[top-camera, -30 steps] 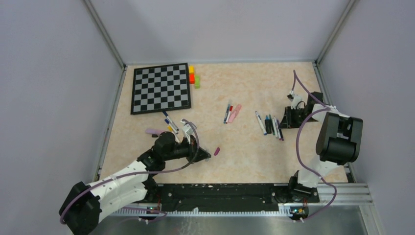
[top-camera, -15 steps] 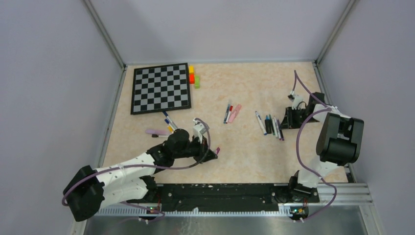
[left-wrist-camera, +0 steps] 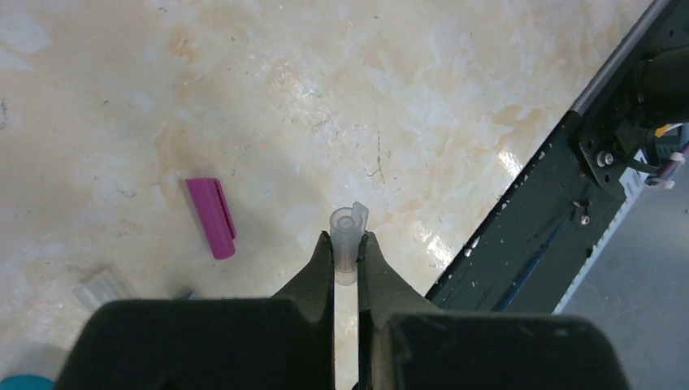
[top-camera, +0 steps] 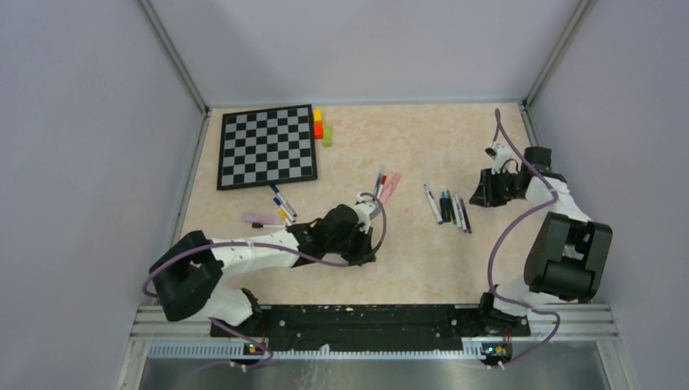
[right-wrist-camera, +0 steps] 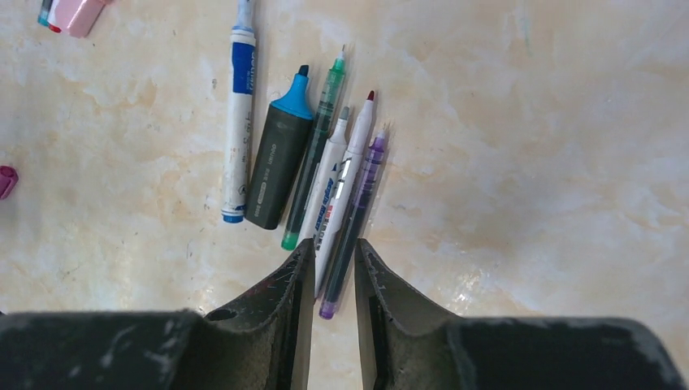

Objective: Open the pen caps
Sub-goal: Place the pen cap at the center of the board.

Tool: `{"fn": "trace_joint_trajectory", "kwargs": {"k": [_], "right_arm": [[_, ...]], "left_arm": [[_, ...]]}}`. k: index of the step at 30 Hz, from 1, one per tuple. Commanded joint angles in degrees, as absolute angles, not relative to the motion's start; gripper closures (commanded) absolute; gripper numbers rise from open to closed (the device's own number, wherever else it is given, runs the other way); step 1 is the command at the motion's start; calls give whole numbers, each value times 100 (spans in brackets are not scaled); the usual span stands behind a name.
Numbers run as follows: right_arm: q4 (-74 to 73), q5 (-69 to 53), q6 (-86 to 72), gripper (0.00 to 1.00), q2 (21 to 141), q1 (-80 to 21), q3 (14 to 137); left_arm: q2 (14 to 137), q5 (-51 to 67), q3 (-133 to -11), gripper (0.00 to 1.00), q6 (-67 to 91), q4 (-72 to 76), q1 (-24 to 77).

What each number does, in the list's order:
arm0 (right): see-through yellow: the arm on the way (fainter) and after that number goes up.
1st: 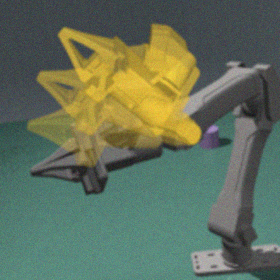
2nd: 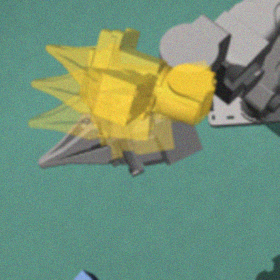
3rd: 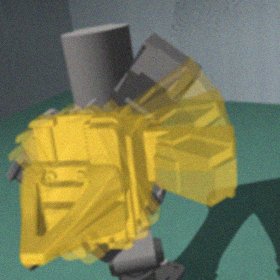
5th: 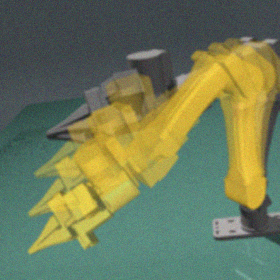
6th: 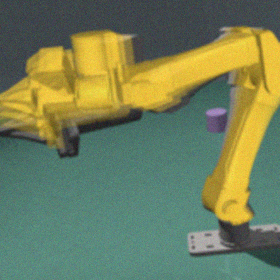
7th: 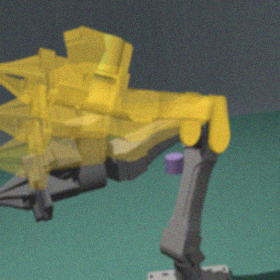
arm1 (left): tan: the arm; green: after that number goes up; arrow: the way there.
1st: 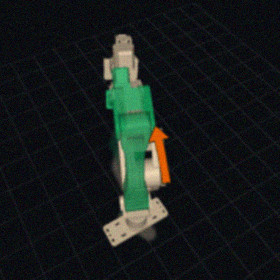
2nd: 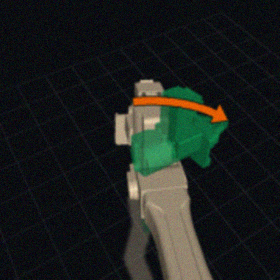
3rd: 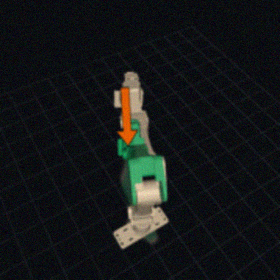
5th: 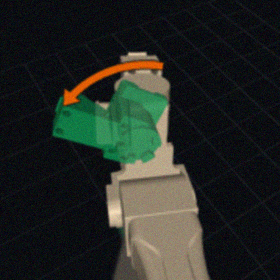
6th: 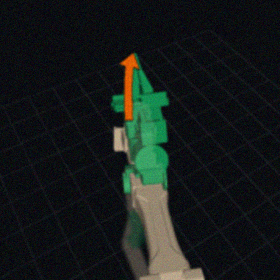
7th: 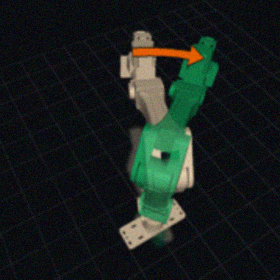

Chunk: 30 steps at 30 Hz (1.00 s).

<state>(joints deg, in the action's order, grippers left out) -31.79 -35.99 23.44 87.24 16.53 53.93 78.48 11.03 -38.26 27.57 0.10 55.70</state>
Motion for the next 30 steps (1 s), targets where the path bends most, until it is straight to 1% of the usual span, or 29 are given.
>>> {"fn": "trace_joint_trajectory", "kwargs": {"k": [1,6,14,16,22,30], "right_arm": [[-3107,-3734,2474,77,8181,1737,5318],[-3097,-3941,2494,76,7946,1751,5271],[-3132,-4180,2553,76,7815,1781,5247],[-3151,-4212,2571,76,7801,1779,5251],[-3175,-4314,2610,76,7722,1784,5238],[-3177,-4417,2625,76,7573,1783,5211]], "left_arm": [[8388,778,-4470,99,2615,-526,5705],[9079,683,-5038,94,2568,-988,5776],[9644,472,-5567,87,2596,-1362,5801],[9728,449,-5647,83,2593,-1439,5809],[9780,325,-5699,77,2627,-1539,5810],[9818,149,-5887,71,2611,-1734,5812]]}}
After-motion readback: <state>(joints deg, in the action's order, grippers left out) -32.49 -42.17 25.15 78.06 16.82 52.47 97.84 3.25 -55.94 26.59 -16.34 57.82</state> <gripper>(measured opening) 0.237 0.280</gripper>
